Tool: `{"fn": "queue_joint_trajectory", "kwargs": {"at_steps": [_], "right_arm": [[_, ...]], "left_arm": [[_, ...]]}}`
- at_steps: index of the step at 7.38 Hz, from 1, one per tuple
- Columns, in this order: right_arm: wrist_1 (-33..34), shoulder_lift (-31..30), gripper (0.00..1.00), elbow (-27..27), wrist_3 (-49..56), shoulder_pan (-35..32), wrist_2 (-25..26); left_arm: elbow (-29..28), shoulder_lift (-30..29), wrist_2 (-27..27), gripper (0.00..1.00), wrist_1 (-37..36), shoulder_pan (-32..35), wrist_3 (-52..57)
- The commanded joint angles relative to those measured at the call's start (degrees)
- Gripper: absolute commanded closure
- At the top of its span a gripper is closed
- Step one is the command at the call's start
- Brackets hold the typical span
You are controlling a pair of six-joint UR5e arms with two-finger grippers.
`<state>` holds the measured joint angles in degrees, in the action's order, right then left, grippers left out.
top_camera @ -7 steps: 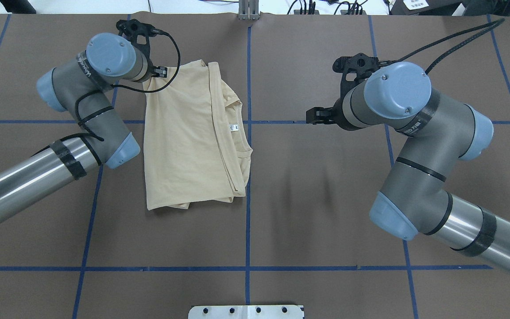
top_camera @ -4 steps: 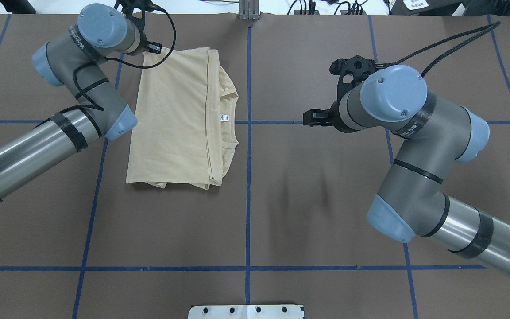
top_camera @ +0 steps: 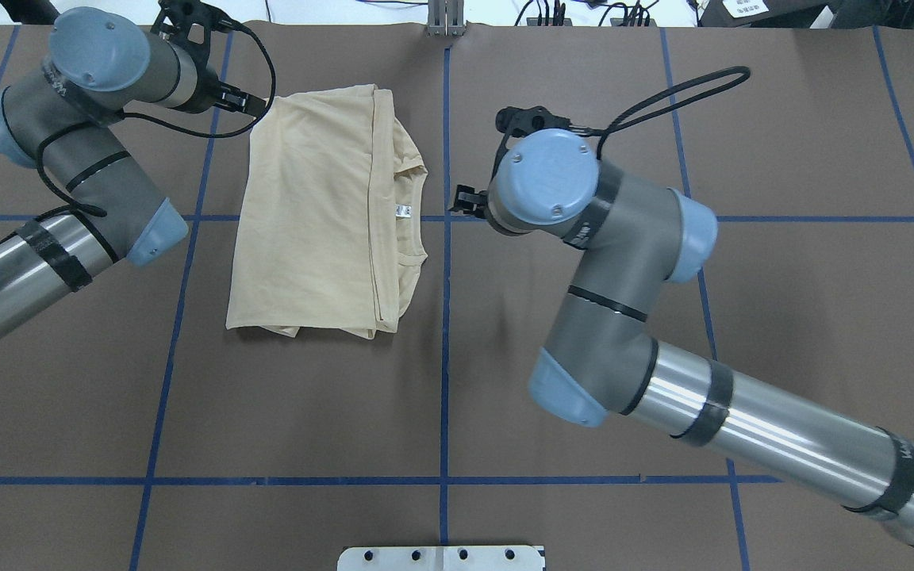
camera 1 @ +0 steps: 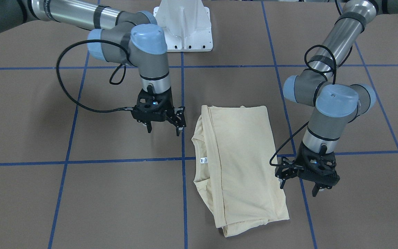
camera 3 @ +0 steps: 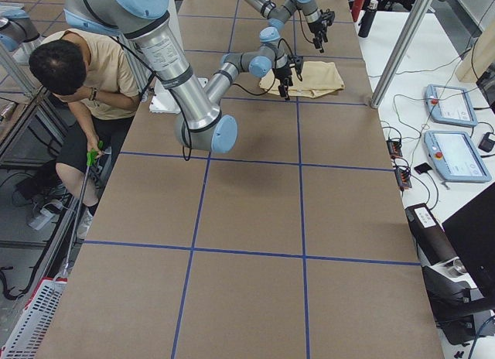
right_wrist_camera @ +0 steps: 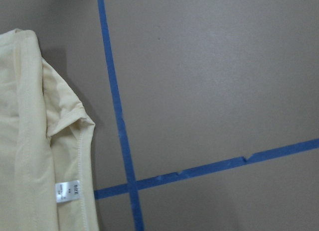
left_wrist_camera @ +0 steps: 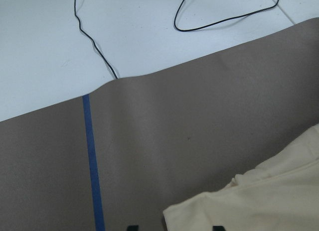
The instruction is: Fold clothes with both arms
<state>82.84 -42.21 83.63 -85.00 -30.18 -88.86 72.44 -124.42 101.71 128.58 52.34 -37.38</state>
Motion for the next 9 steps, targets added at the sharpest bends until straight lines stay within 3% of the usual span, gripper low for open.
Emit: {"fn": "queue_joint_trajectory", "kwargs": {"at_steps": [1, 2, 4, 5, 9], "right_arm": [[-0.1, 6.2, 0.14, -8.7, -7.3, 3.5, 6.0], [-0.1, 6.1, 0.28, -8.8, -7.6, 4.9, 6.8], [-3.4, 6.3, 0.4, -11.6, -7.6, 6.0, 8.1], [-5.8, 7.8, 0.43, -15.3, -7.5, 6.0, 8.7], [-5.5, 8.6, 0.49, -16.1, -7.3, 7.9, 8.9]], "left_arm": [[0.9, 0.8, 0.2, 0.0, 0.0, 0.0, -0.3], [0.9, 0.8, 0.2, 0.0, 0.1, 0.0, -0.6], [1.3, 1.0, 0.2, 0.0, 0.1, 0.0, -0.9], [1.3, 1.3, 0.2, 0.0, 0.1, 0.0, -0.9], [1.5, 1.4, 0.2, 0.0, 0.1, 0.0, -0.9]]}}
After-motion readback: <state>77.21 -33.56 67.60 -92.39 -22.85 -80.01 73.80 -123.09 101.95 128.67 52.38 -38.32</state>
